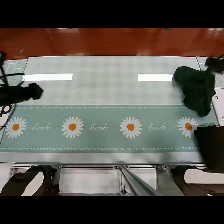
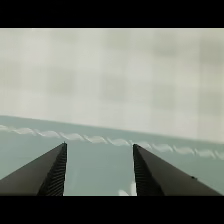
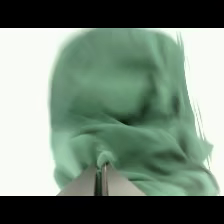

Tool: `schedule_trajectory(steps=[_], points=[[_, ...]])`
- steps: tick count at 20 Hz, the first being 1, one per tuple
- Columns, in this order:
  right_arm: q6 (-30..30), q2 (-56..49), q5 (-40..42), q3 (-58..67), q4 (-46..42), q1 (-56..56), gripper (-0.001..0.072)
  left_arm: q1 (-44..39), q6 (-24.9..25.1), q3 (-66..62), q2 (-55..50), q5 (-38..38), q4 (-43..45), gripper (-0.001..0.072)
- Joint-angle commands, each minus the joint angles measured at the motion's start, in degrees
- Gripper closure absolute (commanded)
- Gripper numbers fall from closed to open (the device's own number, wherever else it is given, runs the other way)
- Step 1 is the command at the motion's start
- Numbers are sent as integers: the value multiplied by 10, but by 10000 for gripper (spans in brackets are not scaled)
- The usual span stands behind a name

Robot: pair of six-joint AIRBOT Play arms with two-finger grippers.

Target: Fold the shirts.

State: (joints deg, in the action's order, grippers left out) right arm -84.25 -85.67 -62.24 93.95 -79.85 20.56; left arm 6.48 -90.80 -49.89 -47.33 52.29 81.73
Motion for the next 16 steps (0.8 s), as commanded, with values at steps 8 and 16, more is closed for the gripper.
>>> schedule_trajectory(steps=[8,16], points=[[10,135,-29,287,8,-185,686,52,0,-32,35,68,-86,201],[-7,167,-107,241,-47,-420,686,51,27,-23,35,92,-107,201]])
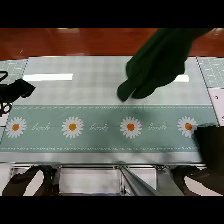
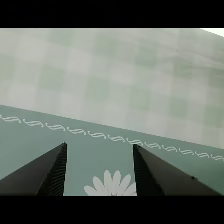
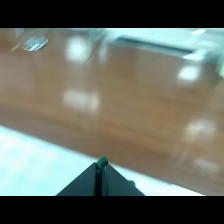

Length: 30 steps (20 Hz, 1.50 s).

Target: Fold the shirts.

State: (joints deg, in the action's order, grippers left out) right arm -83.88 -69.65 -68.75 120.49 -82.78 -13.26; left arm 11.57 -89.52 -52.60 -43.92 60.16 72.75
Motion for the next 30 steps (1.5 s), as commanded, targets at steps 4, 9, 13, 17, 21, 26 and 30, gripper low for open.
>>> schedule_trajectory(steps=[4,9,13,17,21,26,30], points=[[-40,0,-28,-164,-18,-190,686,-22,63,23,0,35,-69,201],[-104,-2,6,-434,-16,-200,686,-126,64,103,-7,40,-90,202],[-146,-2,112,-601,12,-200,621,-229,64,138,-62,32,-120,201],[-115,4,56,-562,-4,-143,301,-221,64,92,-141,-18,-101,202],[-94,91,-7,-500,-50,92,303,-112,63,3,-149,15,-82,201],[-27,206,68,-714,187,380,303,-62,158,116,-221,89,-324,201],[77,209,39,-834,281,421,304,-96,195,138,-346,103,-415,202]])
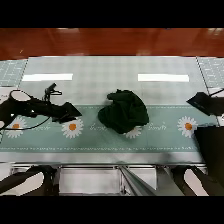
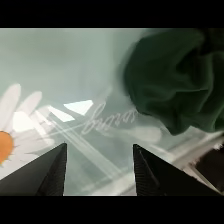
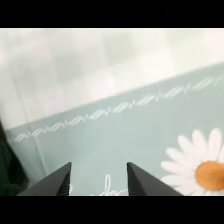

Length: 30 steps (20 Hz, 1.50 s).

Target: Fold the shirts.

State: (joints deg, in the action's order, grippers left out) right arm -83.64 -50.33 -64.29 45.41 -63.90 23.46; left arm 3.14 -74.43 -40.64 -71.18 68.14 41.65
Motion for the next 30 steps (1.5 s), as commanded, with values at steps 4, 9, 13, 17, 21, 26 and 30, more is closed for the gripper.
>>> schedule_trajectory(steps=[4,9,13,17,21,26,30], points=[[94,16,-7,-102,94,54,304,-59,56,-31,-155,-2,-147,201],[94,16,-7,-102,93,54,304,-123,17,-98,-205,-59,-146,202],[94,16,-8,-102,94,53,304,-148,-3,-132,-236,-60,-147,202],[94,16,-17,-105,94,53,304,-167,3,-160,-245,-55,-146,466],[94,12,-8,-164,99,1,304,-151,48,-209,-244,-4,-142,692],[116,-107,34,-178,180,-129,315,-118,48,-240,-238,31,-137,692],[138,-208,80,-136,231,-220,315,-116,48,-241,-238,42,-131,692]])
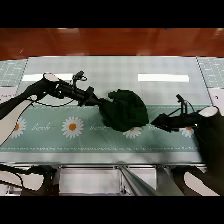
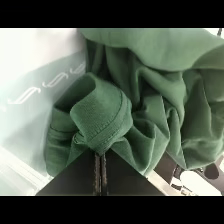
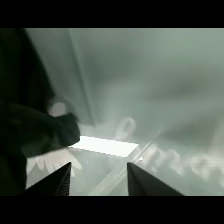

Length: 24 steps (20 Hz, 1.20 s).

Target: Fold the shirts.

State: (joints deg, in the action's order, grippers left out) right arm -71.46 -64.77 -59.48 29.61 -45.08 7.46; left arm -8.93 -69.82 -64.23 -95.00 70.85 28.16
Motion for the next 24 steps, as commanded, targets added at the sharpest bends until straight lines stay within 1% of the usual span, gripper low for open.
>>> schedule_trajectory(steps=[1,5,6,7,8,9,11,12,14,17,21,22,23,24], points=[[16,-85,37,42,43,-75,315,4,2,-5,1,14,4,692],[17,-155,46,102,69,-137,316,4,2,-5,1,14,4,692],[17,-166,51,116,72,-151,355,4,2,-5,1,14,4,692],[17,-172,54,131,73,-162,419,4,2,-5,1,14,3,692],[18,-175,55,147,73,-170,523,6,2,-8,1,14,3,692],[32,-174,50,164,73,-174,686,8,2,-11,2,17,3,692],[36,-168,7,215,64,-168,686,19,2,-27,17,20,3,692],[24,-156,-17,250,43,-159,686,30,2,-43,34,22,3,692],[-28,-119,-49,347,-21,-134,687,57,2,-94,83,21,3,693],[-95,-74,-98,561,-111,-100,687,97,-14,-228,157,15,3,693],[-137,-69,-214,894,-201,-91,687,145,-51,-456,217,18,4,693],[-139,-64,-234,957,-205,-91,687,160,-57,-507,230,22,4,693],[-139,-45,-236,984,-208,-91,687,178,-65,-557,244,30,4,693],[-139,-14,-231,984,-219,-91,687,195,-66,-587,263,34,4,693]])
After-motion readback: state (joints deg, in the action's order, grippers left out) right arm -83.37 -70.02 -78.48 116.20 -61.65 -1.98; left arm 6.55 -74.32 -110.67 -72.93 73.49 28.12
